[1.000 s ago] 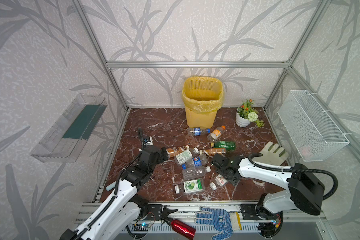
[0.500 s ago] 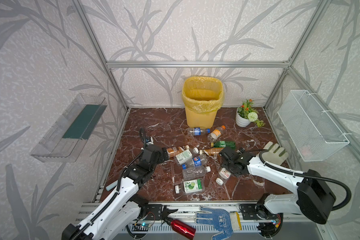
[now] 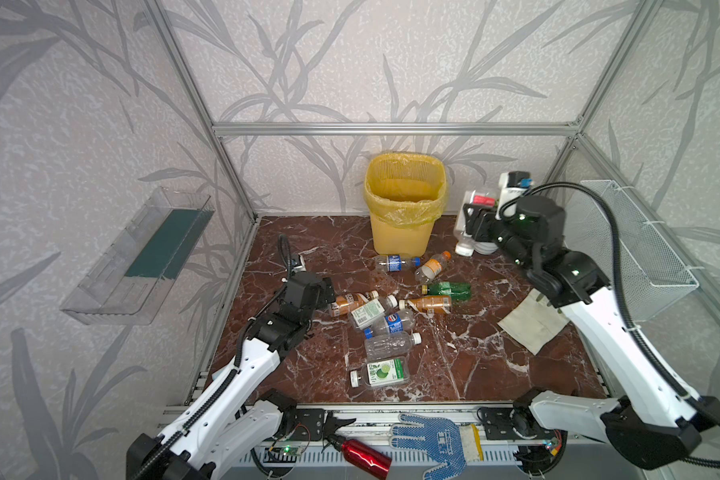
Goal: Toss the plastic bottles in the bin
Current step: 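Lift the guava-juice bottle with the right gripper and drop it into the bin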
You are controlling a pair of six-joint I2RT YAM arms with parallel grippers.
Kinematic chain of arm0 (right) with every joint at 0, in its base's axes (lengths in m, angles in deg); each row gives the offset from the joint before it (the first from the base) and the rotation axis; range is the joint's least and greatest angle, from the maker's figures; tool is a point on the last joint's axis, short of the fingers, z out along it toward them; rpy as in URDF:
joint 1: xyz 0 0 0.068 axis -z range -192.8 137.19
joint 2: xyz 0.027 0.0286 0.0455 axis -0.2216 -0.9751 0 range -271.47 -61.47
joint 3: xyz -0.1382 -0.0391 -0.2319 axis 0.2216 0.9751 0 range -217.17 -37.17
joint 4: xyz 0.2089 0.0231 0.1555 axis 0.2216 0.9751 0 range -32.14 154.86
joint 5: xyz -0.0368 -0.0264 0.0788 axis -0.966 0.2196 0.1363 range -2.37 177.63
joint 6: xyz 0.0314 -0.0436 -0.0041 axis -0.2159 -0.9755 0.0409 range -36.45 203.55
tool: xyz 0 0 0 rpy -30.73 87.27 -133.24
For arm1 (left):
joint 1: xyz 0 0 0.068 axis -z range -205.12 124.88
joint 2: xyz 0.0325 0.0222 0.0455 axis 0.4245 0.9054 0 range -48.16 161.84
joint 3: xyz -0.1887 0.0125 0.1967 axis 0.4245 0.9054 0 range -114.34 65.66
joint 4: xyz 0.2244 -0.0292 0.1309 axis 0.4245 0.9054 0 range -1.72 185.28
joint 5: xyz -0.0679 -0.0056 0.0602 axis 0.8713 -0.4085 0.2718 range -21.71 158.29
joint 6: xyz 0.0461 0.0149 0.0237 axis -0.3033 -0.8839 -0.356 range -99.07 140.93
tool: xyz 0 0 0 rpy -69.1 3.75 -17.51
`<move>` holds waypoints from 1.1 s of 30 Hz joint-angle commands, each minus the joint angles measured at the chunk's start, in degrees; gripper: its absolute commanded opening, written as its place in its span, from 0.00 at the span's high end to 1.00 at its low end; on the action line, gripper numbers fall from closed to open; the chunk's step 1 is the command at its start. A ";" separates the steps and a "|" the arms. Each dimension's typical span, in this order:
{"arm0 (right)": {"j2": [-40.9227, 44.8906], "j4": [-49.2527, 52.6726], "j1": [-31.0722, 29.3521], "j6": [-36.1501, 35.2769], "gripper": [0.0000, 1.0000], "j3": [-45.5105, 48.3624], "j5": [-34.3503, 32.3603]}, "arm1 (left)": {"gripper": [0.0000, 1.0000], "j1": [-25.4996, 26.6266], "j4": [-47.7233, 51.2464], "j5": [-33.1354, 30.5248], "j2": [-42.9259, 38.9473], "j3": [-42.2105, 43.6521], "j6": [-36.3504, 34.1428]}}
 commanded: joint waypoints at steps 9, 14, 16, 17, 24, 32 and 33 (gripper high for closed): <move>-7.37 -22.17 2.82 -3.94 0.54 -5.80 5.64 | 0.01 -0.41 -1.95 3.30 3.74 -2.02 -1.11; -37.14 -1.19 3.62 1.78 0.32 -34.12 24.08 | 0.01 -0.37 -0.93 3.72 4.91 -3.27 -0.97; -46.15 10.80 3.63 0.82 0.13 -51.34 22.90 | 0.01 -0.34 1.41 2.68 4.53 -4.51 -2.31; -49.15 14.85 3.65 0.71 0.09 -58.46 21.27 | 0.01 -0.37 2.60 1.81 3.98 -5.02 -2.85; -47.65 11.39 2.84 0.08 0.00 -64.17 16.70 | 0.01 -0.34 2.38 1.28 -1.38 -3.23 -5.69; -26.45 -14.45 2.55 2.34 0.01 -23.71 16.31 | 0.01 0.07 3.85 5.27 -4.55 -2.96 -9.38; -24.85 -15.62 2.95 3.04 0.01 -20.38 16.52 | 0.01 0.39 4.02 6.10 -4.79 -3.05 -10.23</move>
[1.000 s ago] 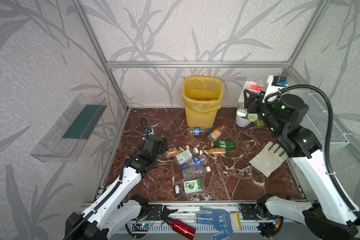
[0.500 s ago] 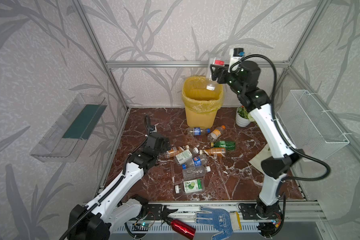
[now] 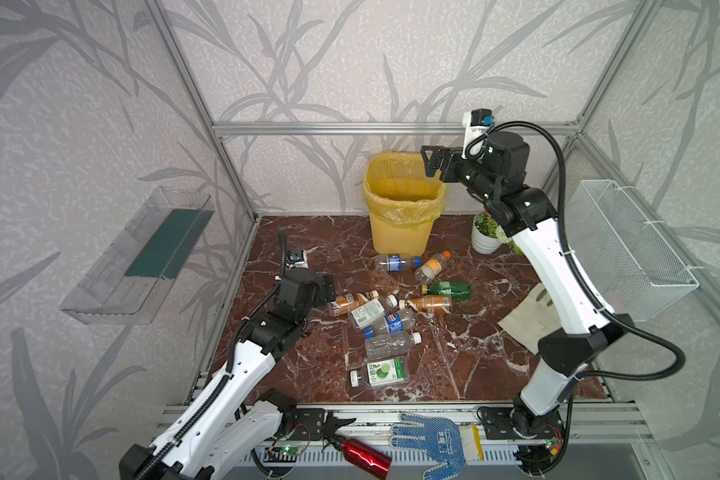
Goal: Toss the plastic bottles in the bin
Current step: 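Lift the guava-juice bottle with the right gripper and drop it into the bin, then reach the left gripper toward the robot and grasp a clear bottle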
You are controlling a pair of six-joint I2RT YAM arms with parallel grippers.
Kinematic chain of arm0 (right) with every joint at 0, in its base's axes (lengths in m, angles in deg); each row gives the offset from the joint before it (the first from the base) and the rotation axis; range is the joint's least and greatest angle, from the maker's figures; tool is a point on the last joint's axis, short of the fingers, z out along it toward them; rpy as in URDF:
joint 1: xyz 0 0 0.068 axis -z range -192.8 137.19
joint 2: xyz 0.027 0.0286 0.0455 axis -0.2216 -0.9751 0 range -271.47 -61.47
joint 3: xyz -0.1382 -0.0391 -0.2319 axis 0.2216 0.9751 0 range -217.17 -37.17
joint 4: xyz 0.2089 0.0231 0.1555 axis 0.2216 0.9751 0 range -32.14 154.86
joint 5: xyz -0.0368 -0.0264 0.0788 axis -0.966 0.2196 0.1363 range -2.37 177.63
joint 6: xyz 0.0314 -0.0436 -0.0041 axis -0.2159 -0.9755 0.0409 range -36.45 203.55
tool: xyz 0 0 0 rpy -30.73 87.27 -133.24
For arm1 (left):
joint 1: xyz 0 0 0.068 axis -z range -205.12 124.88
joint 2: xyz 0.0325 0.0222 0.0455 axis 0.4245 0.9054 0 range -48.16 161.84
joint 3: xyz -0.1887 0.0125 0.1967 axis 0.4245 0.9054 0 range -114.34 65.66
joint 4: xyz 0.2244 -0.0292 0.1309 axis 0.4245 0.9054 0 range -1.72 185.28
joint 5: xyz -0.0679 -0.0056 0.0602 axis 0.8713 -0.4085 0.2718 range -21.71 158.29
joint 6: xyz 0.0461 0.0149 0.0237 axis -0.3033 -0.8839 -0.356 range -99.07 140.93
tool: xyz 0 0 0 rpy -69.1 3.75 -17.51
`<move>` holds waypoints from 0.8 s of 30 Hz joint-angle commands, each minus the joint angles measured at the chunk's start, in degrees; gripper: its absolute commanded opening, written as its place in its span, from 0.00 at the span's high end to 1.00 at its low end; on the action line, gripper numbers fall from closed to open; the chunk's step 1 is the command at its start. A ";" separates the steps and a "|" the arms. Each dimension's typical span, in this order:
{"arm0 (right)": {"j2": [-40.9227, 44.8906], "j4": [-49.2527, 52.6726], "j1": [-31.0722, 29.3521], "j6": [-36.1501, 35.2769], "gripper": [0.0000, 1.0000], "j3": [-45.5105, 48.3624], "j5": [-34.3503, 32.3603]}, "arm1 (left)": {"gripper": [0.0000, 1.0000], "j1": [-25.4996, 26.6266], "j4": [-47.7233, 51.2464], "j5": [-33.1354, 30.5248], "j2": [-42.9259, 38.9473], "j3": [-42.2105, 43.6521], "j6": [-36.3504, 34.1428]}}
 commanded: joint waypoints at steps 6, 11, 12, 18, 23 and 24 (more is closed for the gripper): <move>14.59 -18.14 4.38 9.30 0.01 33.77 0.83 | 0.01 9.42 4.93 3.03 -0.69 -1.33 -11.26; 24.74 -20.47 9.77 17.32 0.00 56.30 0.96 | 0.03 20.20 8.96 4.40 1.69 -2.71 -15.24; 26.62 -20.41 10.72 18.22 0.00 59.97 0.75 | 0.04 21.58 9.64 5.75 2.41 -2.92 -15.64; 38.47 -16.32 15.67 22.96 0.00 76.97 -1.72 | 0.06 33.18 15.32 8.36 8.75 -4.35 -19.72; 46.76 -13.78 18.92 27.34 0.00 85.84 -3.79 | 0.10 40.77 16.41 12.93 15.03 -5.01 -21.62; 47.81 -13.48 19.46 27.97 0.00 86.78 -3.94 | 0.11 41.65 16.49 13.81 15.83 -5.01 -21.79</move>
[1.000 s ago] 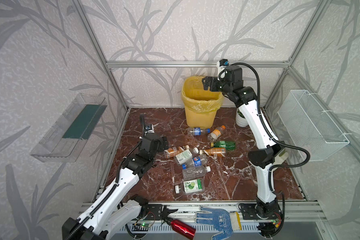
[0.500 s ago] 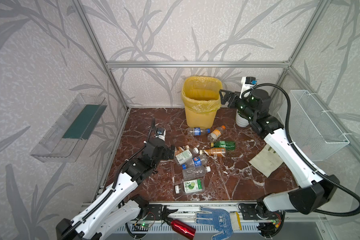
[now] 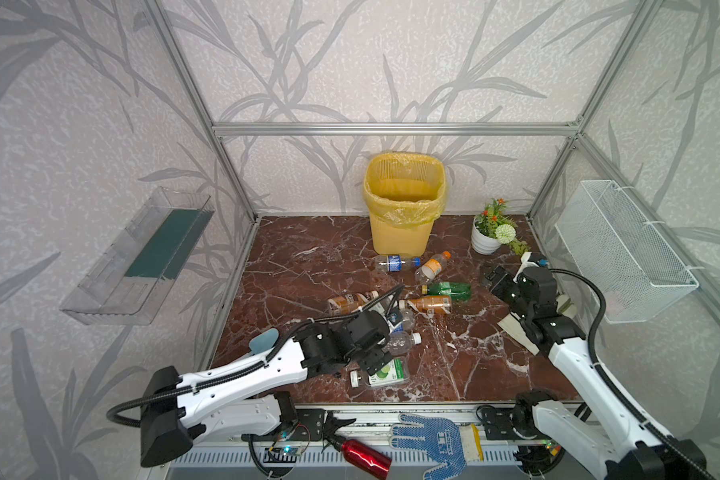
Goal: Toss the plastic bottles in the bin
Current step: 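Reach the left gripper toward the robot and grasp a clear bottle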
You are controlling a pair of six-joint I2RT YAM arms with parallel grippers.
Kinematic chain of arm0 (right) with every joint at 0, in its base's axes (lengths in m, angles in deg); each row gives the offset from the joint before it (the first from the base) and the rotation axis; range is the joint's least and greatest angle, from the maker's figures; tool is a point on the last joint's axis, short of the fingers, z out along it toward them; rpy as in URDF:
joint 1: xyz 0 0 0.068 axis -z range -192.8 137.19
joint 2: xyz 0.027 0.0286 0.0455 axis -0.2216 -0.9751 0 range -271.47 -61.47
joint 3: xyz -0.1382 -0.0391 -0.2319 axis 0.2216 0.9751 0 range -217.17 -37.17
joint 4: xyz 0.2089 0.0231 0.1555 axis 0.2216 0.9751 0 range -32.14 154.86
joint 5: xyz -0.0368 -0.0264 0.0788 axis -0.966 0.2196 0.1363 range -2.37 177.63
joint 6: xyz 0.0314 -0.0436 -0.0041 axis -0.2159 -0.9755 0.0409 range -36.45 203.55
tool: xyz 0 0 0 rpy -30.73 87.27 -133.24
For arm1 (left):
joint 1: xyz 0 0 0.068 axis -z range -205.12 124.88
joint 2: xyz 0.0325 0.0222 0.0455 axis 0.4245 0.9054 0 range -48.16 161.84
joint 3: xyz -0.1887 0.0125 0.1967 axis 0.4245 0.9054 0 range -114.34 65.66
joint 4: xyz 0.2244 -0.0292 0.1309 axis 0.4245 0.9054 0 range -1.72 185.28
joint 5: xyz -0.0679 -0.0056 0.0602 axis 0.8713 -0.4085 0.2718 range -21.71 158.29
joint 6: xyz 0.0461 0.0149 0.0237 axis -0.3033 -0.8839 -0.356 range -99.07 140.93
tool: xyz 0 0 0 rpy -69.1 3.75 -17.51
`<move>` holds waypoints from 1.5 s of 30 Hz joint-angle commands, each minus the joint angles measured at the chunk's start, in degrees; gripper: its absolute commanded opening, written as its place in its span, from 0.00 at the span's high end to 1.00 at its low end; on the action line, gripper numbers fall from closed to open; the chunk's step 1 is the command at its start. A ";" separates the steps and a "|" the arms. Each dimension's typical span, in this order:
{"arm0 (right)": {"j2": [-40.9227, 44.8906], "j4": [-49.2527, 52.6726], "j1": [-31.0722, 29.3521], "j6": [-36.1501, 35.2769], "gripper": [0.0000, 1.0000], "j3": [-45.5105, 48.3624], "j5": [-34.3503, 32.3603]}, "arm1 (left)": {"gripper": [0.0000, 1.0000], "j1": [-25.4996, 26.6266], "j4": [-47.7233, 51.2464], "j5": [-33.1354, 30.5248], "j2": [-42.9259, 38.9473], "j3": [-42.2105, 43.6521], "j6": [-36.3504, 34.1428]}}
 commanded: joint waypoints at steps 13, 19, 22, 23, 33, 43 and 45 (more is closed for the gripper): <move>5.96 4.80 3.47 6.20 0.00 3.84 -3.05 | 0.21 6.41 -0.57 10.03 7.65 2.61 -3.85; 6.86 4.47 3.56 6.97 0.00 4.74 -3.27 | 0.24 6.43 0.86 8.17 15.01 0.16 -3.70; 7.21 4.72 3.64 7.23 0.00 5.08 -3.62 | 0.24 6.39 0.38 5.33 19.10 -0.43 -4.27; 7.32 4.80 3.71 7.37 0.00 5.23 -3.71 | 0.24 6.43 1.11 4.51 20.60 -1.19 -4.17; 7.74 4.57 3.99 7.80 0.00 6.05 -3.49 | 0.24 6.40 2.45 3.57 27.16 -4.62 -5.08; 7.70 4.17 4.15 8.28 0.00 6.55 -3.05 | 0.26 6.45 0.17 6.02 28.21 -6.39 -4.32; 8.01 4.44 4.24 8.33 0.00 6.60 -3.05 | 0.30 6.40 -1.09 7.79 28.32 -6.46 -3.68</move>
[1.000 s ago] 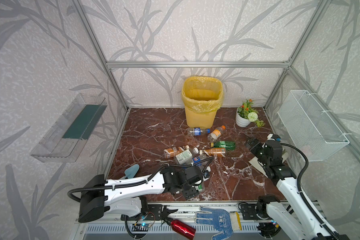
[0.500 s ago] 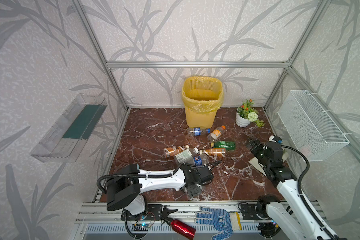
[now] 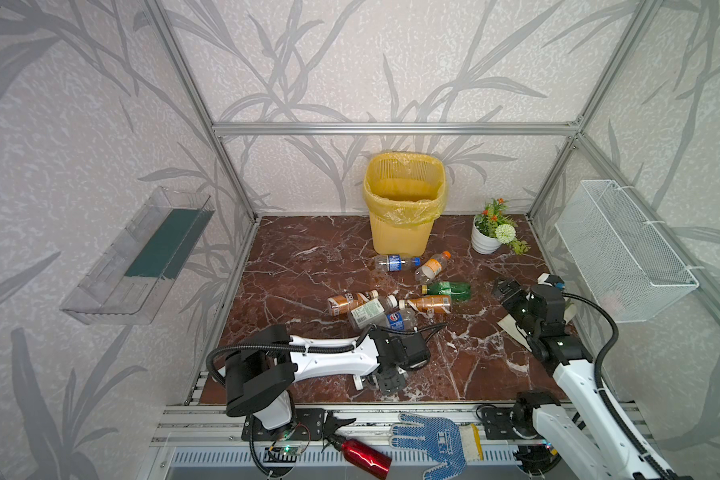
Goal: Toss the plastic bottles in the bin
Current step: 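Reach the left gripper toward the robot and grasp a clear bottle, then lift the clear bottle with the left gripper and drop it into the bin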
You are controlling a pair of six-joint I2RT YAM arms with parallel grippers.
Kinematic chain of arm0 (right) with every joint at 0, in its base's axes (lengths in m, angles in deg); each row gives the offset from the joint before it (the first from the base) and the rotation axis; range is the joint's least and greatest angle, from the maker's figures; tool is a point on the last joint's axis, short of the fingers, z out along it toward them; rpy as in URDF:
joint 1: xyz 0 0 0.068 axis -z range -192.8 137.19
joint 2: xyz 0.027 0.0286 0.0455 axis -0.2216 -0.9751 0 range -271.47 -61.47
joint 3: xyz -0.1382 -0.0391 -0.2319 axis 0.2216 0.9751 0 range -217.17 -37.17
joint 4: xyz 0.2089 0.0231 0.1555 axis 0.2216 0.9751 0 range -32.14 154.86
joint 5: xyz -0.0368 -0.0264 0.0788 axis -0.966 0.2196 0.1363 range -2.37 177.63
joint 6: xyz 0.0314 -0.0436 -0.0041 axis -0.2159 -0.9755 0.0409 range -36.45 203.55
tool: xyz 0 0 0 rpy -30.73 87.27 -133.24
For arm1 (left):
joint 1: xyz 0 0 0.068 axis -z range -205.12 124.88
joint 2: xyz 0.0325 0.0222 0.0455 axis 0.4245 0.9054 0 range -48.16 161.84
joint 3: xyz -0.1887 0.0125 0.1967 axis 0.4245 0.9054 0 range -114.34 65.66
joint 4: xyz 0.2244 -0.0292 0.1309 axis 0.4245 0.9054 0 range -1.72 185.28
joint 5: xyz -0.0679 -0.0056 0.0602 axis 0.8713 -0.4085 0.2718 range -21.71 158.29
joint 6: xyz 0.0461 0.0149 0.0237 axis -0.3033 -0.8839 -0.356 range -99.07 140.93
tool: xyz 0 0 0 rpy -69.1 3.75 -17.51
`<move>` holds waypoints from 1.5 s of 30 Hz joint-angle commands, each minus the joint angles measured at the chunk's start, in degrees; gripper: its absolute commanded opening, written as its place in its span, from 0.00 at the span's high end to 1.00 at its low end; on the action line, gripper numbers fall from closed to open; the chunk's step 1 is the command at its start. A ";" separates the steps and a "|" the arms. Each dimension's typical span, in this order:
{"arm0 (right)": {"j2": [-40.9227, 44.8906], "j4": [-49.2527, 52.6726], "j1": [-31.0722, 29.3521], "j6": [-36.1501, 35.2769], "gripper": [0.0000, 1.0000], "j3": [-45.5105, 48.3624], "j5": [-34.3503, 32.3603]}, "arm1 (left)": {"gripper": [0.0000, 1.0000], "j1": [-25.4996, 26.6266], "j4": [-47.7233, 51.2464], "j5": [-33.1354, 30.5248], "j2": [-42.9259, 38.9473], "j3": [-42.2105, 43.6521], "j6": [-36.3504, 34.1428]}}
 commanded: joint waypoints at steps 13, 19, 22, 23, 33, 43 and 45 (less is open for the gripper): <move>2.13 1.05 1.05 0.89 0.00 1.40 -0.20 | 0.32 0.16 -2.90 4.75 3.02 -3.96 0.96; 2.92 1.50 1.48 0.93 0.00 1.49 -0.17 | 0.42 0.19 -2.52 4.08 4.23 -5.46 1.02; 3.01 1.60 1.62 0.98 0.00 1.48 -0.02 | 0.51 0.20 -2.38 4.08 4.02 -5.55 1.31; 3.01 1.60 1.71 0.95 0.00 1.57 0.06 | 0.54 0.16 -2.32 3.95 3.88 -5.47 1.39; 2.75 0.92 1.99 0.99 0.00 2.27 0.23 | 0.68 0.06 -0.55 1.99 -0.81 -9.12 1.19; -0.38 -0.68 2.09 -9.68 0.02 -1.37 7.39 | 0.69 -11.88 -9.49 -9.00 -19.98 -23.51 -7.53; -1.52 0.24 2.03 -12.05 0.03 -3.16 8.25 | 0.68 -15.25 -18.99 -10.71 -25.05 -25.97 -11.77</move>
